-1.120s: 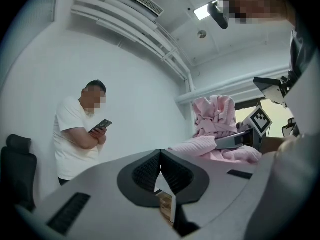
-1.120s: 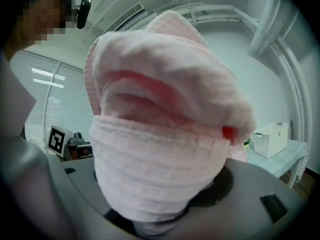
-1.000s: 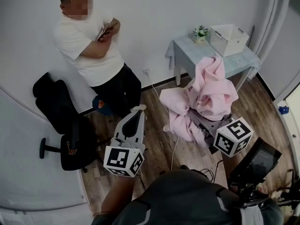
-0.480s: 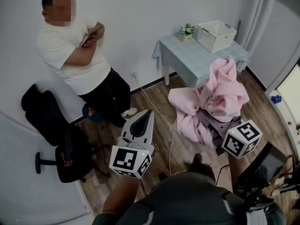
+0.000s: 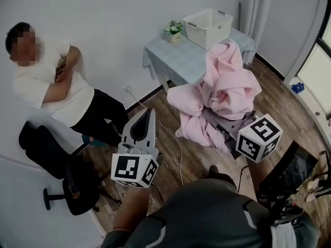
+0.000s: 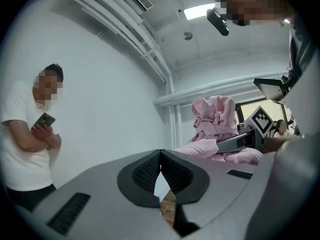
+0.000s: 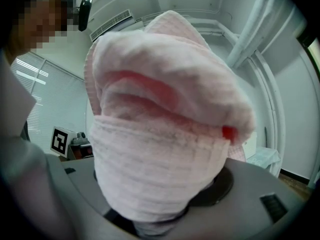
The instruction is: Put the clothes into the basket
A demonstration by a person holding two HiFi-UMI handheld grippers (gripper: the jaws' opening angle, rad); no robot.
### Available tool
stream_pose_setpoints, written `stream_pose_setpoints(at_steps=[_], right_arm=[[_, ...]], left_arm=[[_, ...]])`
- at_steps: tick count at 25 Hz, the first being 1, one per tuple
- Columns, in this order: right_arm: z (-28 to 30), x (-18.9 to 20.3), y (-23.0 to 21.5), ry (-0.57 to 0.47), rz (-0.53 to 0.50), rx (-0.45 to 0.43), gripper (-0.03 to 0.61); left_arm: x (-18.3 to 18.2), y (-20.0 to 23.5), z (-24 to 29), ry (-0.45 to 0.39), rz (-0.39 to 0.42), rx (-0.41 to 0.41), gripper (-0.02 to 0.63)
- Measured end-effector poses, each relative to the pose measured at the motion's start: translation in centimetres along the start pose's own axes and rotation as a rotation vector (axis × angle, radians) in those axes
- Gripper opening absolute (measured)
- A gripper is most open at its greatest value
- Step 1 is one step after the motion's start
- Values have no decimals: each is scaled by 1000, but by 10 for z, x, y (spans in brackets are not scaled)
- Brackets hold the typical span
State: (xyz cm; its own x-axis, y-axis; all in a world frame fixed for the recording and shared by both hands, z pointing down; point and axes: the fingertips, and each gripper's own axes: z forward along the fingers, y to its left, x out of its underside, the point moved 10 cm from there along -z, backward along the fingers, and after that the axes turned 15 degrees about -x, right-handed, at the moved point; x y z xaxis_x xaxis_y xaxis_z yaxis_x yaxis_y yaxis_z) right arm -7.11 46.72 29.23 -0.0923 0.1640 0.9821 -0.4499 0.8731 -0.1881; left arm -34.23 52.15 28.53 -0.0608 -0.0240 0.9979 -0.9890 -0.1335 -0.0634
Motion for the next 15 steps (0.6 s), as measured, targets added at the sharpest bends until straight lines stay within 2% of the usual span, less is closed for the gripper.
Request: stream_pose_setpoints(at_steps=[8,15], right_arm=[[-8,0,-5,6,-56,53,327],[-62,-5,-92,-14,-27,-3,327]], left_arm=[[14,-2,21,11,-34,45,11],[14,-84,80,61,-9,17,11]])
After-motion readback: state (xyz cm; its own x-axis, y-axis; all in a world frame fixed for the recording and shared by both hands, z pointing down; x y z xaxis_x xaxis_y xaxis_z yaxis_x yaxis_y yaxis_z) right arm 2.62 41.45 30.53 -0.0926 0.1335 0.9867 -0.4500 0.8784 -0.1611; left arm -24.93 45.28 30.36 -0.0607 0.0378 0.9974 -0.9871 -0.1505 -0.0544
